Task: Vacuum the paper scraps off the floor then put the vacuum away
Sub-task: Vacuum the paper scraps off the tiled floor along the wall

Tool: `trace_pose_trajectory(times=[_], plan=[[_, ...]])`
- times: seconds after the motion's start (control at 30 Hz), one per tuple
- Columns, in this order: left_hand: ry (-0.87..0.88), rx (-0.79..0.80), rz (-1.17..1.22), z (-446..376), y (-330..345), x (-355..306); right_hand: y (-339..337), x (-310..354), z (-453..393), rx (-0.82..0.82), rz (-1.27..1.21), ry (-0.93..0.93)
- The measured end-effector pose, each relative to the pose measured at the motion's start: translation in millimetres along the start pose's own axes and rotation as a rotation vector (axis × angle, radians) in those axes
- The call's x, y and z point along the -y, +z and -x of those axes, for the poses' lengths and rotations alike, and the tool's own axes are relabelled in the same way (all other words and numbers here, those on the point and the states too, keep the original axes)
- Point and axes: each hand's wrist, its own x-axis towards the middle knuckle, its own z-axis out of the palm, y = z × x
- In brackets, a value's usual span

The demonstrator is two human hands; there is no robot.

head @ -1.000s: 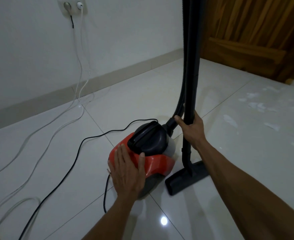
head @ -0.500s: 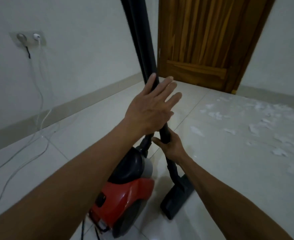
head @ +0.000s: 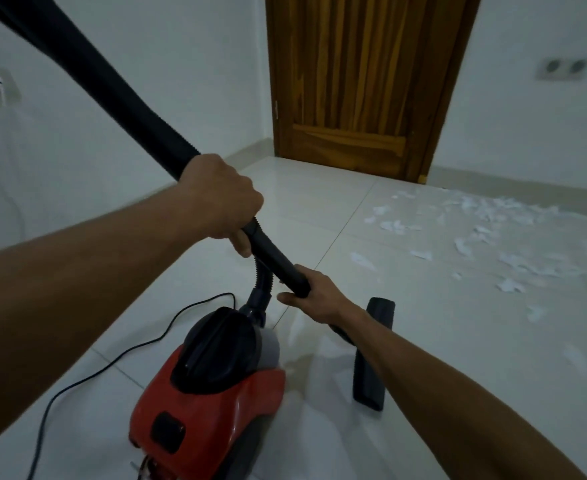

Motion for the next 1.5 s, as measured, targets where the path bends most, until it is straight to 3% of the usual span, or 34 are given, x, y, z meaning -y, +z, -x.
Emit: trace_pose_trajectory(times=[0.13, 0.2, 0.3, 0.37, 0.43, 0.6, 0.9, 1.03, 1.23, 1.4, 1.5], plan=[[-0.003, -0.020, 0.050, -10.5, 8.7, -4.8, 1.7, 1.7, -3.0, -0.040, 0.199, 0.152], [0.003, -0.010, 0.124, -16.5, 7.1, -6.2, 3.5, 14.3, 5.8, -0.143, 0.192, 0.281], [0.020, 0.043, 0.257, -23.2, -6.6, -2.9, 6.0, 40.5, 23.9, -0.472, -0.270, 0.558], [0.030, 0.090, 0.379, -26.4, -17.3, -0.9, 4.9, 66.3, 27.4, -0.480, -0.743, 0.776], [0.053, 0.140, 0.495, -28.9, -23.6, -2.1, -0.8, 90.2, 22.7, -0.449, -1.118, 0.867], [0.116, 0.336, 0.796, -32.8, -12.3, -11.2, -18.6, 110.8, 2.9, -0.624, -1.341, 0.951], [0.218, 0.758, 1.420, 14.8, 14.7, -7.3, -2.5, 112.0, -9.7, -0.777, -1.060, 1.081], [0.236, 0.822, 1.592, 48.7, 30.1, 7.2, -2.0, 121.6, -3.5, -0.786, -0.950, 1.195], [0.216, 0.866, 1.679, 73.8, 37.4, 15.2, 24.5, 169.4, 28.8, -0.708, -0.935, 1.240], [0.187, 1.113, 1.882, 114.0, 38.5, 46.9, 21.4, 184.2, 28.9, -0.681, -0.811, 1.355], [0.211, 1.243, 1.935, 144.9, 30.7, 77.6, 4.4, 184.4, 25.1, -0.624, -0.739, 1.315]])
